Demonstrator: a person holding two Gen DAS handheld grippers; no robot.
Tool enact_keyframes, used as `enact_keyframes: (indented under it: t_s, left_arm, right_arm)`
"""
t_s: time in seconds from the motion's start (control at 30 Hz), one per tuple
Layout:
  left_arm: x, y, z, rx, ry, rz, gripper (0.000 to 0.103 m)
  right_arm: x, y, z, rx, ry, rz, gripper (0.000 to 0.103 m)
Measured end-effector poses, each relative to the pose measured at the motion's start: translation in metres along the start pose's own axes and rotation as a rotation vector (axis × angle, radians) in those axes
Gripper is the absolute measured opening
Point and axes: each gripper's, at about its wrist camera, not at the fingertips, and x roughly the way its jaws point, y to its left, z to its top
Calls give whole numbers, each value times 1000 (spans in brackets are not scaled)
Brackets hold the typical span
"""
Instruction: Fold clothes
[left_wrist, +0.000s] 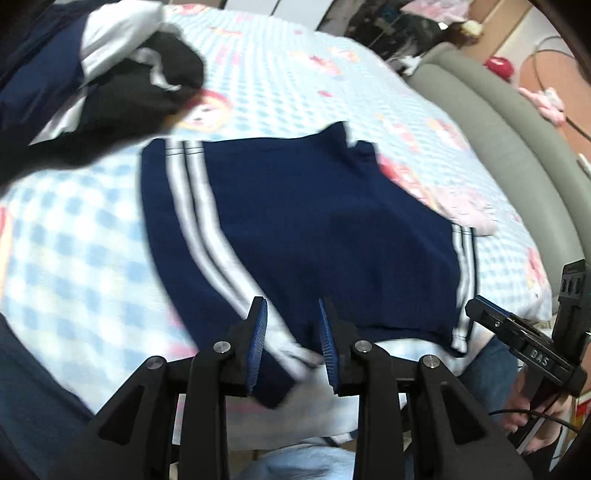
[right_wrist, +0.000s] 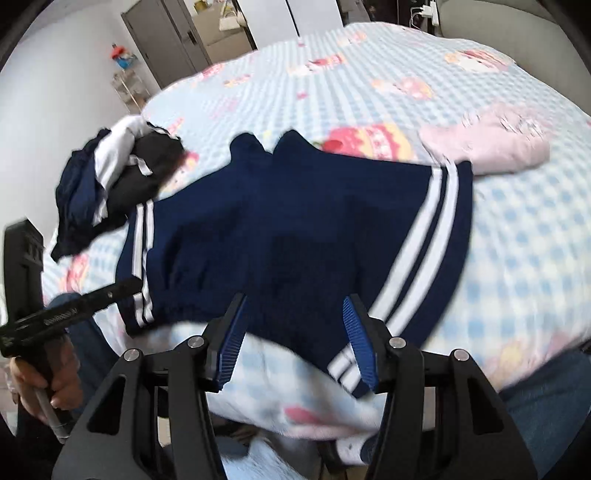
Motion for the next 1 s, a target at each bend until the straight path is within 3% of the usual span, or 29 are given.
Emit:
enact_keyframes:
  t_s: [0.07, 0.2, 0.4, 0.5, 0.6, 0.7, 0.73, 0.77, 0.9, 1.0]
  left_arm:
    - [-4, 13, 9, -17, -22, 17, 30]
    - [-13, 41, 29, -52, -64, 52, 33]
    - [16, 95, 68, -192, 10, 137, 34]
    - [27, 104, 80, -224, -5, 90, 36]
    - [50, 111, 89, -245, 11, -2, 41]
    - [60, 106, 89, -205, -17, -12, 26]
    - [60, 104, 89, -180, -30, -4, 14]
    - [59, 101, 90, -173, -46, 12, 12]
    - [48, 92, 90, -145, -98, 91, 12]
    - [34, 80, 83, -119, -112, 68, 16]
  right_arm:
    - [11, -4, -1, -9, 48, -46, 54]
    - [12, 3, 20, -49, 25, -16, 54]
    - [36, 34, 77, -116, 13, 56, 52]
    - [48, 49, 105, -149, 8, 93, 52]
    - [89, 62, 126, -206, 42, 28, 52]
    - [134, 63, 140, -211, 100, -7, 52]
    - [143, 60, 143, -199, 113, 16, 52]
    - [152, 56, 145, -187, 125, 40, 52]
    - [179, 48, 152, -166, 131, 11, 43]
    - [189, 41, 155, -165, 100, -26, 42]
